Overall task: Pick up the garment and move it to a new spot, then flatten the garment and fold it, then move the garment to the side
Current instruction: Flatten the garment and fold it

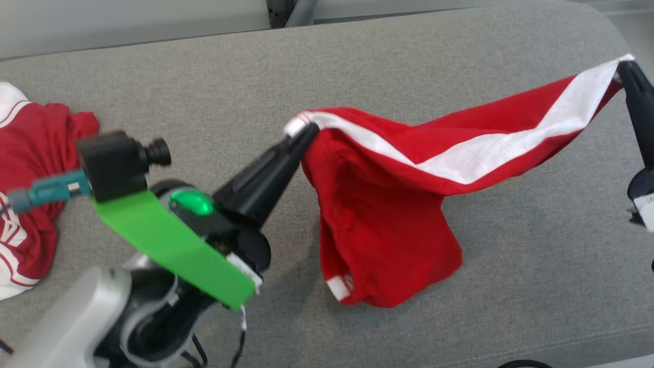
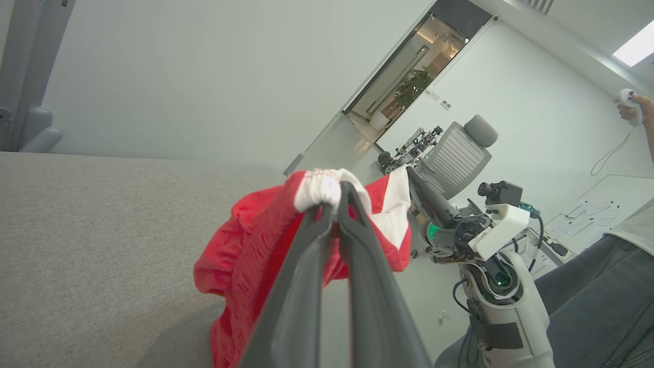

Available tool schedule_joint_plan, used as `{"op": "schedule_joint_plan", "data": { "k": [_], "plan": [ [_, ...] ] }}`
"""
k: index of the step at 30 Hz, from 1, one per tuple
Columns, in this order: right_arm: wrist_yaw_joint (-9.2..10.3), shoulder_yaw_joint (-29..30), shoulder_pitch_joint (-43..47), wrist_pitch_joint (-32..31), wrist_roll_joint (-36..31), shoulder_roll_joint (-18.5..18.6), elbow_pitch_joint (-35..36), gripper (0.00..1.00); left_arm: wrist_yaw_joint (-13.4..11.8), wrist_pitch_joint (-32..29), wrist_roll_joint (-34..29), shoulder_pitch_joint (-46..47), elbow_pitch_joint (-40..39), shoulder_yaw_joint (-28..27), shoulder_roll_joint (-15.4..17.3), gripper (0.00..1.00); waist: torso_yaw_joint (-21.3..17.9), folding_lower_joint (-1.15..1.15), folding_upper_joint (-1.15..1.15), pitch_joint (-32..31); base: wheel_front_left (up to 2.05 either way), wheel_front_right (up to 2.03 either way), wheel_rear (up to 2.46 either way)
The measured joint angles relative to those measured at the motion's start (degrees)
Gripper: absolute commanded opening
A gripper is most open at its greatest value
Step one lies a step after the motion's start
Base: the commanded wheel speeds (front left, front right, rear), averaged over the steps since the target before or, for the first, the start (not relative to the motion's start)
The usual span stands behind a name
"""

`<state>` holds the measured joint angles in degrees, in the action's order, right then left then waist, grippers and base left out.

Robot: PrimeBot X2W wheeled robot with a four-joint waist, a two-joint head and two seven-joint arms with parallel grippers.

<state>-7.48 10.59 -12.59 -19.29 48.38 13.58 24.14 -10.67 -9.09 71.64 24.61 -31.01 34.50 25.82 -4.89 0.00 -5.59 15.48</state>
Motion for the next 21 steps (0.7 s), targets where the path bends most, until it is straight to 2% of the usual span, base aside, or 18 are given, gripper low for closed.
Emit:
{"op": "schedule_joint_plan", "data": {
  "k": [3,6,8,11,14,16,18,19,20,21],
  "plan": [
    [0.00,0.69,-6.66,-4.35,0.20,0.30,-2.45,0.00,0.00,-5.57,1.97,8.39,4.42,-2.19,1.42,0.00,0.12,0.00,0.00,1.91,0.00,0.00,0.00],
    [0.00,0.20,-16.97,-7.73,-0.82,-0.10,-7.83,0.00,0.13,-11.05,2.60,18.30,11.96,-2.89,2.32,0.00,0.19,0.00,0.00,4.32,0.00,0.00,0.00],
    [0.00,-0.69,-25.03,-8.83,-4.46,-0.44,-13.30,0.00,1.20,-13.89,0.49,25.39,18.07,-1.98,2.45,0.00,0.20,0.00,0.01,6.16,0.00,0.00,0.00],
    [0.00,-2.56,-37.68,-7.58,-10.51,-3.36,-23.30,0.00,3.37,-14.37,-3.09,34.78,29.50,-1.14,0.85,0.00,0.19,0.01,0.01,8.92,0.00,0.00,0.00],
    [0.00,-2.46,-50.35,-1.93,-16.70,-7.04,-33.81,0.00,4.72,-8.65,-8.45,43.83,40.83,-2.22,-2.19,0.00,0.03,0.03,0.02,11.37,0.00,0.00,0.00],
    [0.00,-1.59,-58.71,3.90,-19.91,-8.64,-39.50,0.00,5.26,-2.53,-11.82,49.88,47.57,-3.57,-4.78,0.00,-0.14,0.03,0.01,12.89,0.00,0.00,0.00],
    [0.00,-1.10,-65.41,10.26,-21.70,-9.54,-44.24,0.00,6.93,3.55,-14.70,54.88,52.99,-4.28,-6.77,0.00,-0.35,0.02,0.01,14.30,0.00,0.00,0.00],
    [0.00,-1.80,-67.76,12.98,-22.10,-9.68,-46.44,0.00,7.97,6.99,-15.64,56.72,55.39,-4.75,-7.67,0.00,-0.49,0.02,0.01,14.92,0.00,0.00,0.00],
    [0.00,-3.28,-70.45,17.14,-22.18,-10.09,-49.83,0.00,11.01,11.98,-16.86,59.10,59.28,-4.97,-9.36,0.00,-0.79,0.02,0.01,15.88,0.00,0.00,0.00],
    [0.00,-4.02,-71.27,18.29,-20.98,-10.40,-51.28,0.00,12.13,13.82,-17.19,60.16,61.17,-4.94,-10.18,0.00,-0.92,0.03,0.02,16.32,0.00,0.00,0.00]
  ]
}}
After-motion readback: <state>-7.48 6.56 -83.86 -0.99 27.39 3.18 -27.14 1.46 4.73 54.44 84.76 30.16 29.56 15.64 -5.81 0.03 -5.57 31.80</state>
